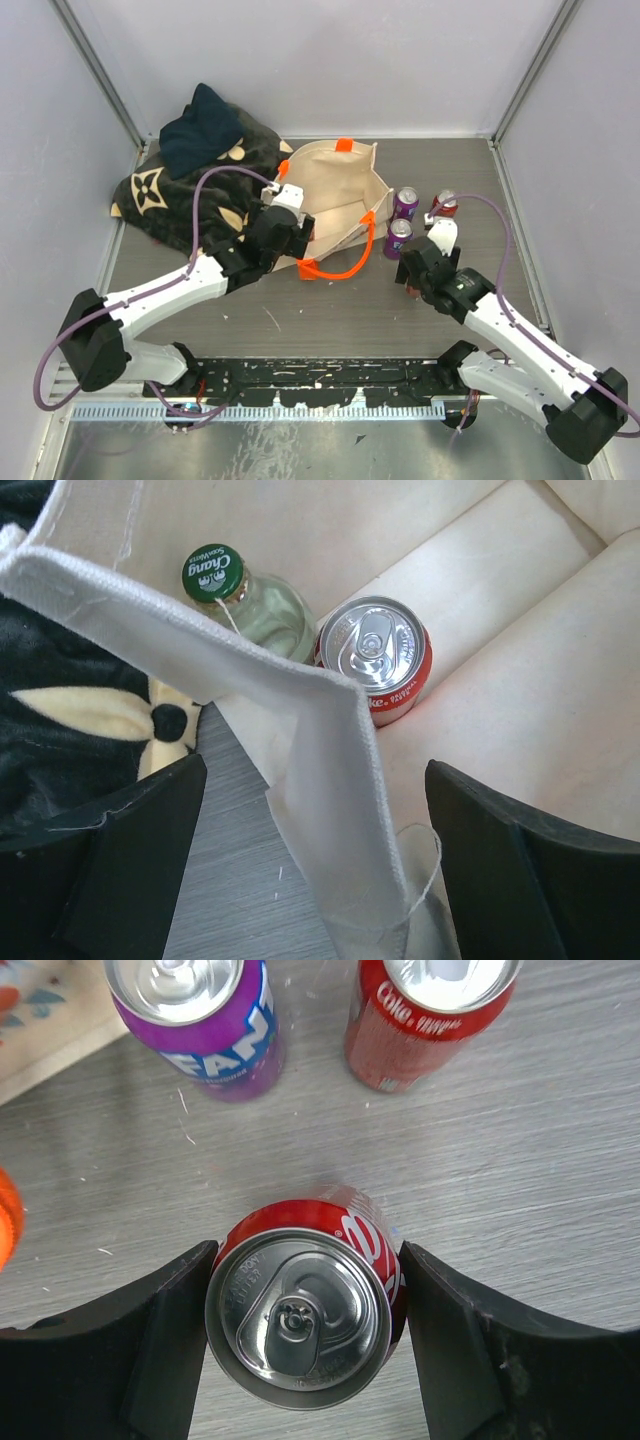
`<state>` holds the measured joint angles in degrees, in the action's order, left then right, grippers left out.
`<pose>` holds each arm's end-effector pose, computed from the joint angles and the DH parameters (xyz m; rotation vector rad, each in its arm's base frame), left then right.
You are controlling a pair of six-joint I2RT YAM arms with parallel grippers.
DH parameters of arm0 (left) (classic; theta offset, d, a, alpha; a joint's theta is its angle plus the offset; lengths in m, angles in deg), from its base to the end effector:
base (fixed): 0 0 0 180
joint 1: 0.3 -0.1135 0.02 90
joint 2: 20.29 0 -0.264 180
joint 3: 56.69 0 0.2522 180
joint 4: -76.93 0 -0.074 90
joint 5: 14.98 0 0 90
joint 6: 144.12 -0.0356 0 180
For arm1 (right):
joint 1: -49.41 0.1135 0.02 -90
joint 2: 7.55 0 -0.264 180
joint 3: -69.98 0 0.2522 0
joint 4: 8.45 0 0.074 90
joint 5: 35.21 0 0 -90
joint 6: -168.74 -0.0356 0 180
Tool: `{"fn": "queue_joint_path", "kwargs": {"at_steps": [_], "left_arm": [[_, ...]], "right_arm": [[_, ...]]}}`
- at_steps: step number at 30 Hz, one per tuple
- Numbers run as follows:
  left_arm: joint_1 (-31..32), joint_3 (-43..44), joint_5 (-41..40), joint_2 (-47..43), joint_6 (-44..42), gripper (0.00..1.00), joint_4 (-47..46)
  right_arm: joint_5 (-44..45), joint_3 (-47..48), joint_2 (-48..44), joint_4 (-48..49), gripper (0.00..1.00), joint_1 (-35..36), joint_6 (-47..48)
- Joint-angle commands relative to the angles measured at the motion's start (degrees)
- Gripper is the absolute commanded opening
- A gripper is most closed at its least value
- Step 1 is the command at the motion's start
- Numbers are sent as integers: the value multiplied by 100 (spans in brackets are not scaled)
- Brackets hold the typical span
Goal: Take the beverage out of the canvas bag
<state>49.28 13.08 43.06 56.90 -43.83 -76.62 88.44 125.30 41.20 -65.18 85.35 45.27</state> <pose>0.2076 -0.2147 0.2803 0.3925 2.0258 -0.0365 0.1434 0.0796 0.2613 0.1982 2.2573 -0.0952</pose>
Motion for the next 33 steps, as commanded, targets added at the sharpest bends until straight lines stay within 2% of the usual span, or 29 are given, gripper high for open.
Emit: {"fn": "queue_joint_path", "kwargs": {"at_steps": [1, 6, 13, 16, 17, 19, 20, 23, 26, 33], "left_arm": [[-54, -275, 53, -302, 187, 98, -185], [-53, -384, 114, -395, 270, 98, -164], [-49, -522, 170, -398, 294, 98, -190], [-54, -513, 182, -350, 262, 98, -164], [-47, -507, 182, -331, 260, 98, -163], [-52, -501, 183, -302, 261, 98, -169], [-52, -511, 186, -298, 258, 98, -177], [-52, -522, 181, -293, 230, 98, -208], [-53, -531, 197, -305, 223, 98, -215], [-48, -617, 196, -493, 256, 98, -261]], "right_arm": [[-76, -288, 238, 1386, 1, -67, -265], [-147, -583, 522, 2034, 1, -124, -346], [53, -798, 784, 2171, 1, -332, -436], [98, -885, 807, 2134, 16, -334, -452], [96, -887, 805, 2079, 25, -334, -483], [83, -858, 774, 1938, 54, -333, -540], [92, -814, 743, 1845, 66, -334, -552], [164, -583, 629, 1598, 87, -336, -432], [324, -164, 558, 1282, 99, -334, -252], [279, 1514, 608, 781, 100, -334, 439]]}}
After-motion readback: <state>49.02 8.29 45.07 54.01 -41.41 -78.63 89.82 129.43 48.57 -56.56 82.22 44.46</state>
